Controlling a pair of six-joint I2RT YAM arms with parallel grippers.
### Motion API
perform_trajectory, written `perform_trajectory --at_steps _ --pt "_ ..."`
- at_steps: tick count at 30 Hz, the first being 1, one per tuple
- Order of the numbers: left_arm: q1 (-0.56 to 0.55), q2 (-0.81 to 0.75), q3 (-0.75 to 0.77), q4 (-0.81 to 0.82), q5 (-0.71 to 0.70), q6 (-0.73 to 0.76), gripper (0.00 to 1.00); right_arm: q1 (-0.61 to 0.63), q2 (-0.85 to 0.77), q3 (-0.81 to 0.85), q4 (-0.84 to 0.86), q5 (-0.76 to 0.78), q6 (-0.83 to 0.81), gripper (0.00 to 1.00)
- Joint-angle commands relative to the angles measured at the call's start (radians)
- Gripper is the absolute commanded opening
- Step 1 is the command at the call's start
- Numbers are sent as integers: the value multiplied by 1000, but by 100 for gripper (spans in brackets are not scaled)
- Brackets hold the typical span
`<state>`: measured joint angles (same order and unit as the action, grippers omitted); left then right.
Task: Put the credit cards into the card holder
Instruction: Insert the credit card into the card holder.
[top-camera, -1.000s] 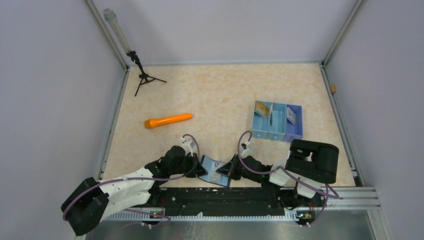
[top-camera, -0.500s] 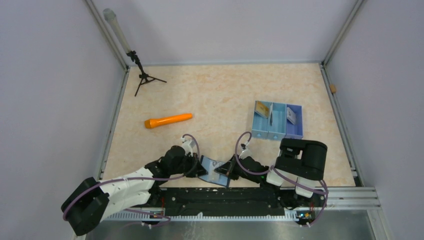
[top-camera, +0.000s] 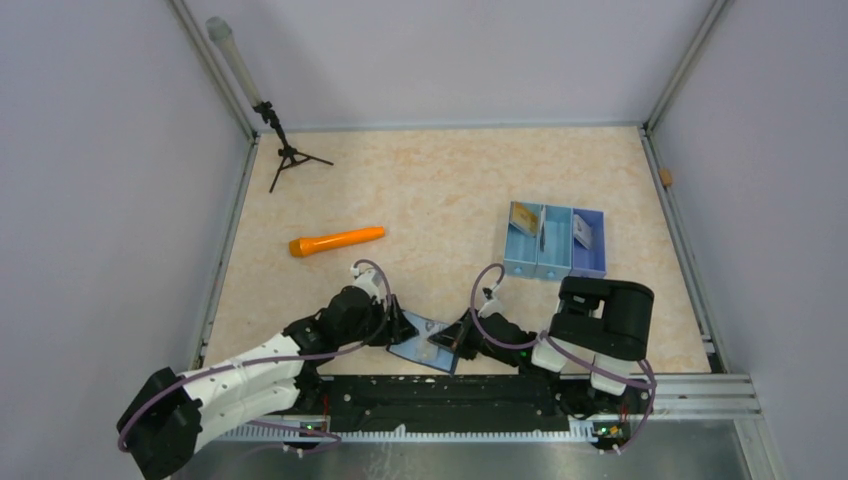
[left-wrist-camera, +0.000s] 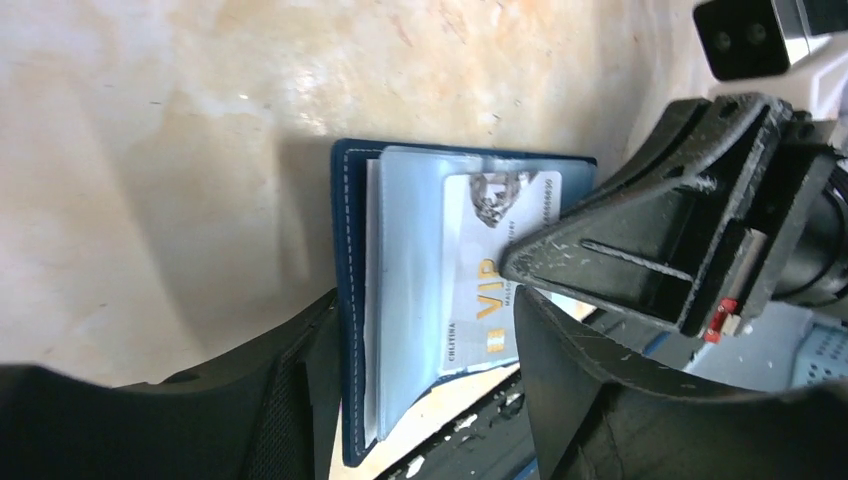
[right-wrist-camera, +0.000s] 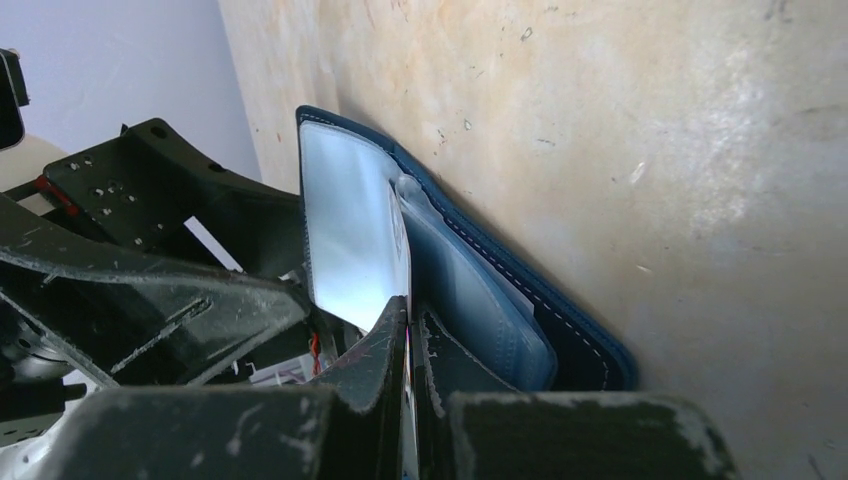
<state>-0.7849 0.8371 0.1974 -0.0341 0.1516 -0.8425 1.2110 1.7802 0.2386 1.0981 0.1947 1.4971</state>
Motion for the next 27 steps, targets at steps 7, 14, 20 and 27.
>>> perform_trajectory --at_steps 7,14,20,27 --pt "8 -111 21 -269 -236 -43 46 11 24 -8 -191 57 -20 0" --pt "8 -121 -4 -257 -210 -54 20 11 24 4 -211 65 -21 0" --pt "9 -72 -13 -210 -158 -53 8 30 25 51 -265 98 -7 0" --pt "9 -65 -14 -187 -117 -54 1 48 36 122 -343 116 -13 0"
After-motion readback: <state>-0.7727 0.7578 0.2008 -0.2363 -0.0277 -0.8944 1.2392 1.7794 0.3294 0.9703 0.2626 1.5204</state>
